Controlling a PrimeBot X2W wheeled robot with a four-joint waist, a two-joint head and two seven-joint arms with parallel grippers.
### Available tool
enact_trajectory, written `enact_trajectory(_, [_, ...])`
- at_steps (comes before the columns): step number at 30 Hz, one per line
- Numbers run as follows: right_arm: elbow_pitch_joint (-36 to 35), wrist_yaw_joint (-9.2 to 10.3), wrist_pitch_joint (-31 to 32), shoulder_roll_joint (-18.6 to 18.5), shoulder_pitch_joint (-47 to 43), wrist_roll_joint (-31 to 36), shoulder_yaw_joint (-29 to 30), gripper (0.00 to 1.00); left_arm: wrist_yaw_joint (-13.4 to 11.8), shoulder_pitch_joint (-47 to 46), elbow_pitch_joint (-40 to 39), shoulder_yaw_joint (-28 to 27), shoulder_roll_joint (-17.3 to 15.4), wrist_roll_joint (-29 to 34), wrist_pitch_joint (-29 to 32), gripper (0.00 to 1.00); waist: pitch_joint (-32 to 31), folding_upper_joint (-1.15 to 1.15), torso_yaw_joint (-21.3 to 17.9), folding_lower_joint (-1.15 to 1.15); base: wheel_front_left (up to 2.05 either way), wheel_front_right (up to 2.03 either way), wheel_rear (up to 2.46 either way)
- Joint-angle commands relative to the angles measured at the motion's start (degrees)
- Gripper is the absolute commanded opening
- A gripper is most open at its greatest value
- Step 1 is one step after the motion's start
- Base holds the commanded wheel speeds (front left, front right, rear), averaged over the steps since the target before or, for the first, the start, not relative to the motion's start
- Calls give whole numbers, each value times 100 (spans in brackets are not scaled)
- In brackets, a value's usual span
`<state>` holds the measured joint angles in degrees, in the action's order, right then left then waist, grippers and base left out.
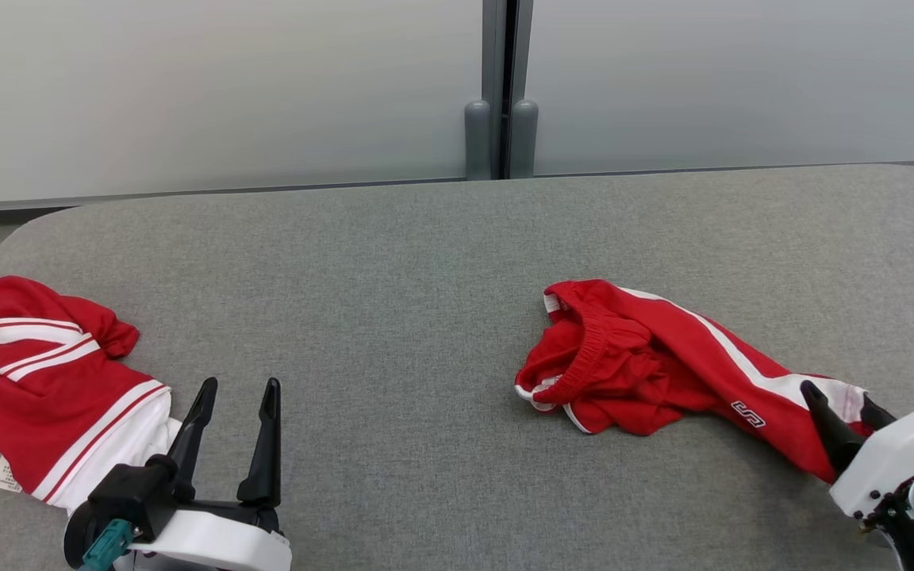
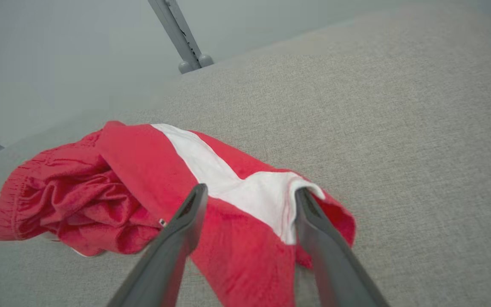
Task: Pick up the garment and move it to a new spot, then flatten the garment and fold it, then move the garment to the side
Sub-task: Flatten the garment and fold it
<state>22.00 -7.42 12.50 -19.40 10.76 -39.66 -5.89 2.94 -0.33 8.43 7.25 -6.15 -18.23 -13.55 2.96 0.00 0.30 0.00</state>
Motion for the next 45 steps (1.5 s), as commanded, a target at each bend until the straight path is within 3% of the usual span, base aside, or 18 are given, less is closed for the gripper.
enact_trajectory(1, [-82,-13,-50,69,-28,32,6,100,-30,17,-21,-8,-30,-12,14,100,-13,0,0,0,0,0,0])
enact_trajectory(13, [-1144,-12,174,612,-503,363,-56,100,-106,88,-151,26,-71,-74,84,100,-111,0,-83,0,0,0,0])
enact_trajectory(22, [-1312,-12,266,749,-619,712,94,100,-111,-38,-217,101,-106,-79,191,100,-87,0,-212,0,0,0,0])
enact_trajectory(31, [-1583,-12,-327,852,-420,1038,104,100,-10,-209,-229,250,-65,-196,372,100,-6,0,-481,0,0,0,0])
enact_trajectory(37, [-1562,-12,-785,883,-238,1183,132,100,196,-965,-67,659,-161,-176,1246,100,270,0,-627,0,0,0,0])
enact_trajectory(40, [-1512,-12,-903,876,-146,1213,131,100,284,-1517,276,778,-100,-510,2034,100,453,0,-672,0,0,0,0])
enact_trajectory(45, [-1378,-12,-1025,963,30,1199,71,100,201,-2538,1136,752,131,-1115,3332,100,747,0,-856,0,0,0,0])
